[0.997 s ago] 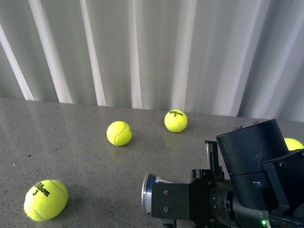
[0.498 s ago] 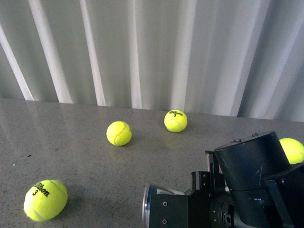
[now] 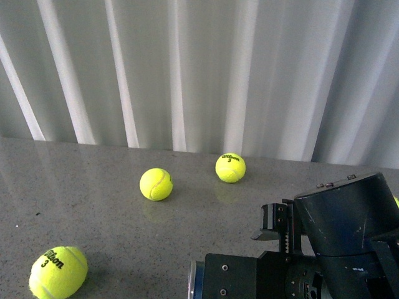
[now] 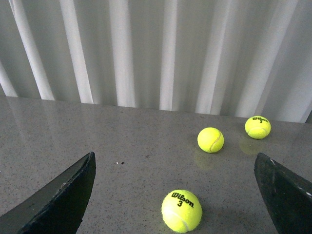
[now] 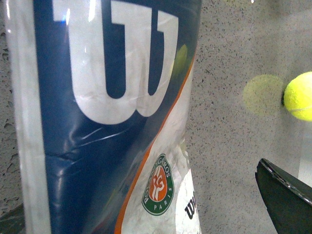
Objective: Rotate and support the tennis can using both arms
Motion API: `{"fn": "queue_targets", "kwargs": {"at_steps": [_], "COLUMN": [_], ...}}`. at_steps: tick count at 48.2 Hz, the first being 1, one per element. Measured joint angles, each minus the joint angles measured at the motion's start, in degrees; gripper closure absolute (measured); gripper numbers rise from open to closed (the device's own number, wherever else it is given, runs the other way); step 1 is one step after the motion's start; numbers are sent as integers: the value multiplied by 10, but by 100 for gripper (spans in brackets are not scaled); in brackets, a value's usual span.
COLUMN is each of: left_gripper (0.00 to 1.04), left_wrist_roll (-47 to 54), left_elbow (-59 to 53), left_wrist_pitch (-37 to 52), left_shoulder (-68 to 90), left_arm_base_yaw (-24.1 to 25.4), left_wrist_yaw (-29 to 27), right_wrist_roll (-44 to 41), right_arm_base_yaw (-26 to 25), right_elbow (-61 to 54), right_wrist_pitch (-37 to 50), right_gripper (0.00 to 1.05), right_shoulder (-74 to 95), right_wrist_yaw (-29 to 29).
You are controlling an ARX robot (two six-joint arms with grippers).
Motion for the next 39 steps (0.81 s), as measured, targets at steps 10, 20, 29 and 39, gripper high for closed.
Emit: {"fn": "queue_targets", "kwargs": {"at_steps": [10,20,29,39], "left_gripper": [7,7,7,7], "left_wrist_roll": [0,0,0,0], "left_elbow": [0,0,0,0], "left_wrist_pitch": [0,0,0,0], "left_shoulder": [0,0,0,0], "left_arm_base_yaw": [0,0,0,0], "left_wrist_yaw": [0,0,0,0], "right_wrist_roll": [10,72,190,318], "right_arm_base_yaw": [7,1,-62,-148], "right_elbow": [-17,-28,-30,-76], "right_wrist_pitch": [-33,-90,-14,51], "right_gripper": [7,7,7,7], "right_shoulder": [-57,-217,-379,-497], "right_wrist_yaw": [-3,-47,-26,23]}}
